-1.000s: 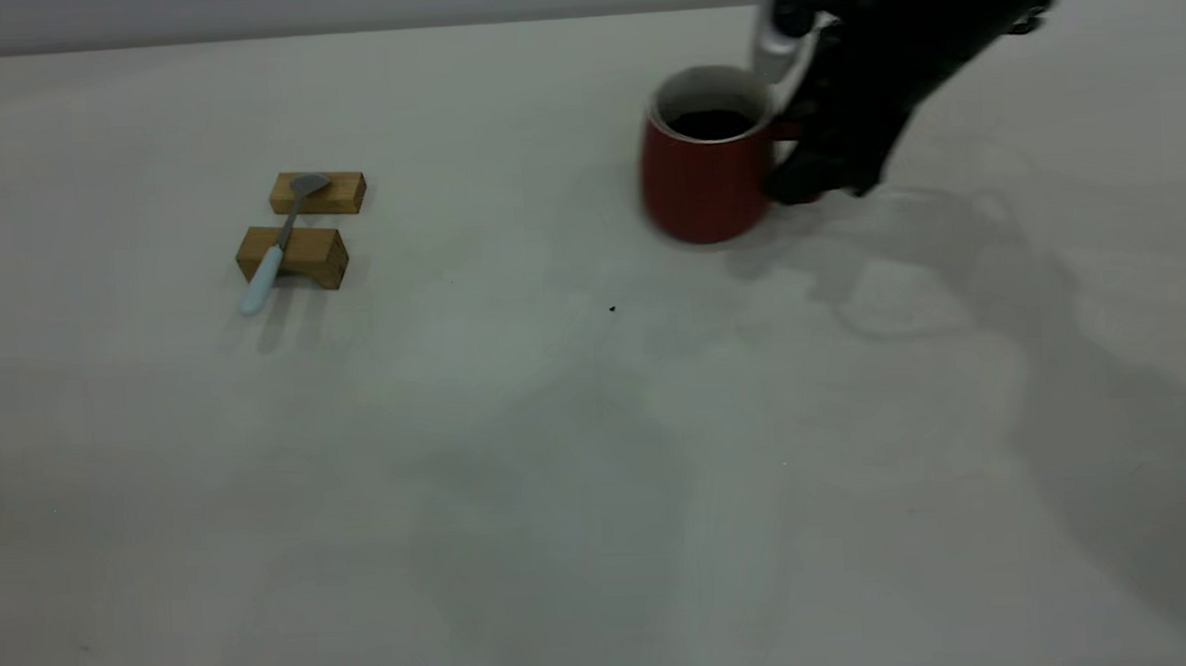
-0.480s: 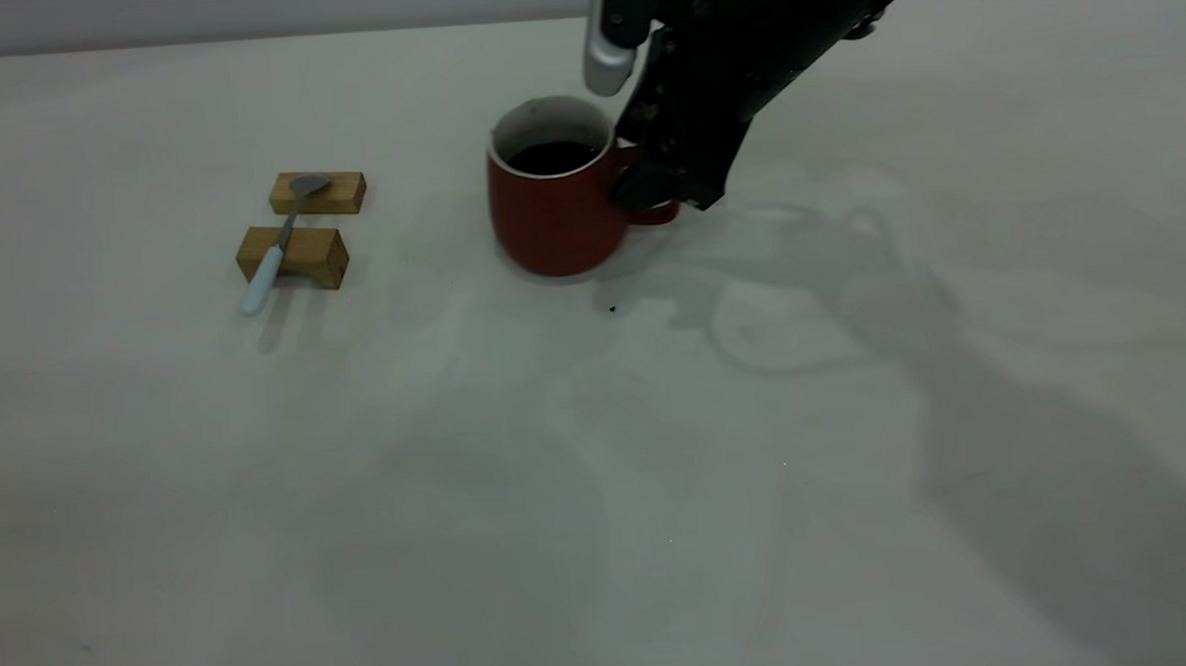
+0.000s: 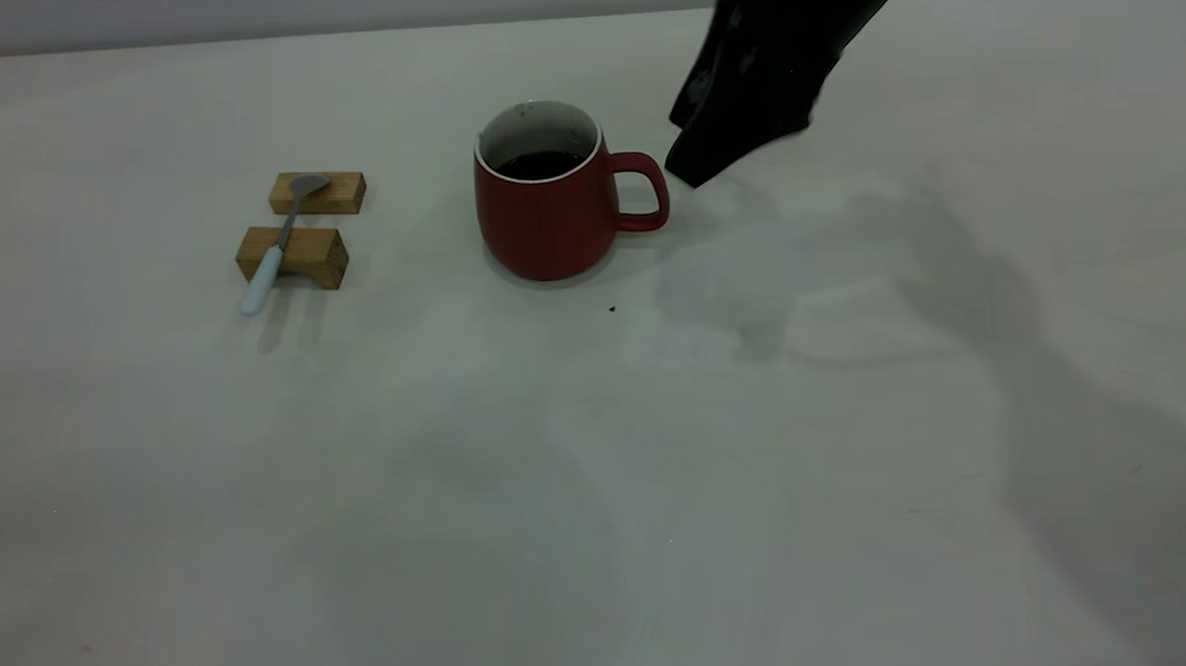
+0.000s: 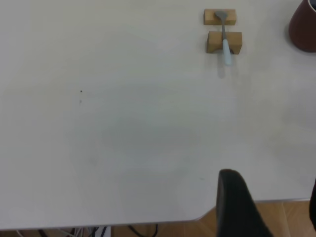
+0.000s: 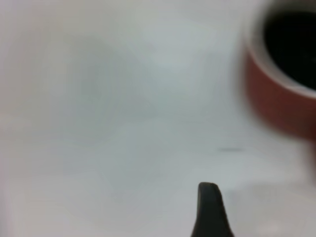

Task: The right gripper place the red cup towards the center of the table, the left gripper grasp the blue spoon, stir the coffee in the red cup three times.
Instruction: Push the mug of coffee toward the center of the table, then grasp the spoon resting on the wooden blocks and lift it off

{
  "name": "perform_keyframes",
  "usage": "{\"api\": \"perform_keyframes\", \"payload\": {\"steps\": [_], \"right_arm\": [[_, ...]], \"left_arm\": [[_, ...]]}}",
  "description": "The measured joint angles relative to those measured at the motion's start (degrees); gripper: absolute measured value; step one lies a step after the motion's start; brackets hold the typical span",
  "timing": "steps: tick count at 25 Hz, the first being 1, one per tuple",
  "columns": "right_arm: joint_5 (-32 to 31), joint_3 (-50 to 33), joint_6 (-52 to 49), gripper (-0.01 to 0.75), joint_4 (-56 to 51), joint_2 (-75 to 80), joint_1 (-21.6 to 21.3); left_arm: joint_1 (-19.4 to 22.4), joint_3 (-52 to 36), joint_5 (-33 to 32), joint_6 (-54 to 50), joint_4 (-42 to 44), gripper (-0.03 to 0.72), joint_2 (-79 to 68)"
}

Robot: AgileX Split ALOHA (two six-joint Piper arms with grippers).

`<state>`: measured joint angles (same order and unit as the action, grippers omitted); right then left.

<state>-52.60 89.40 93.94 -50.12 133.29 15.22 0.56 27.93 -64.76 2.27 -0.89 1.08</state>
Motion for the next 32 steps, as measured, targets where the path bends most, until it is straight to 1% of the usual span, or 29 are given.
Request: {"api": "perform_keyframes", "payload": {"steps": [2, 3, 5, 6, 7, 9, 11, 13, 16, 19, 21, 25, 28, 32], "right_arm": [[-9.7, -0.2, -13.4, 0.574, 0.9, -3.7, -0.3], [-12.2, -0.2, -21.1, 0.574, 1.2, -5.5, -0.3], [-14.1, -0.2, -36.6, 0.574, 3.9, -10.2, -0.3], [-14.7, -0.2, -45.2, 0.574, 7.3, -12.7, -0.3], [-15.1, -0.2, -53.8, 0.574, 11.9, -14.7, -0.3], [-15.3, -0.7, -67.9, 0.574, 21.9, -19.7, -0.3], [-15.1, -2.9, -79.0, 0.574, 32.2, -24.7, -0.3], [-14.6, -6.8, -85.5, 0.574, 38.7, -31.1, -0.3], [-14.2, -15.7, -91.8, 0.574, 44.8, -41.0, -0.9], [-14.0, -27.0, -95.9, 0.574, 47.1, -51.4, -2.4], [-13.0, -35.5, -97.6, 0.574, 47.4, -58.5, -4.4], [-11.8, -49.5, -98.5, 0.574, 50.1, -73.5, -10.0], [-11.7, -56.5, -98.9, 0.574, 52.4, -84.9, -11.8], [-11.3, -61.9, -100.1, 0.574, 54.0, -100.1, -11.9]], "left_arm": [[0.0, 0.0, 0.0, 0.0, 0.0, 0.434, 0.0], [0.0, 0.0, 0.0, 0.0, 0.0, 0.434, 0.0], [0.0, 0.0, 0.0, 0.0, 0.0, 0.434, 0.0], [0.0, 0.0, 0.0, 0.0, 0.0, 0.434, 0.0], [0.0, 0.0, 0.0, 0.0, 0.0, 0.434, 0.0], [0.0, 0.0, 0.0, 0.0, 0.0, 0.434, 0.0], [0.0, 0.0, 0.0, 0.0, 0.0, 0.434, 0.0], [0.0, 0.0, 0.0, 0.0, 0.0, 0.434, 0.0], [0.0, 0.0, 0.0, 0.0, 0.0, 0.434, 0.0], [0.0, 0.0, 0.0, 0.0, 0.0, 0.434, 0.0], [0.0, 0.0, 0.0, 0.0, 0.0, 0.434, 0.0], [0.0, 0.0, 0.0, 0.0, 0.0, 0.434, 0.0], [0.0, 0.0, 0.0, 0.0, 0.0, 0.434, 0.0], [0.0, 0.0, 0.0, 0.0, 0.0, 0.434, 0.0]]}}
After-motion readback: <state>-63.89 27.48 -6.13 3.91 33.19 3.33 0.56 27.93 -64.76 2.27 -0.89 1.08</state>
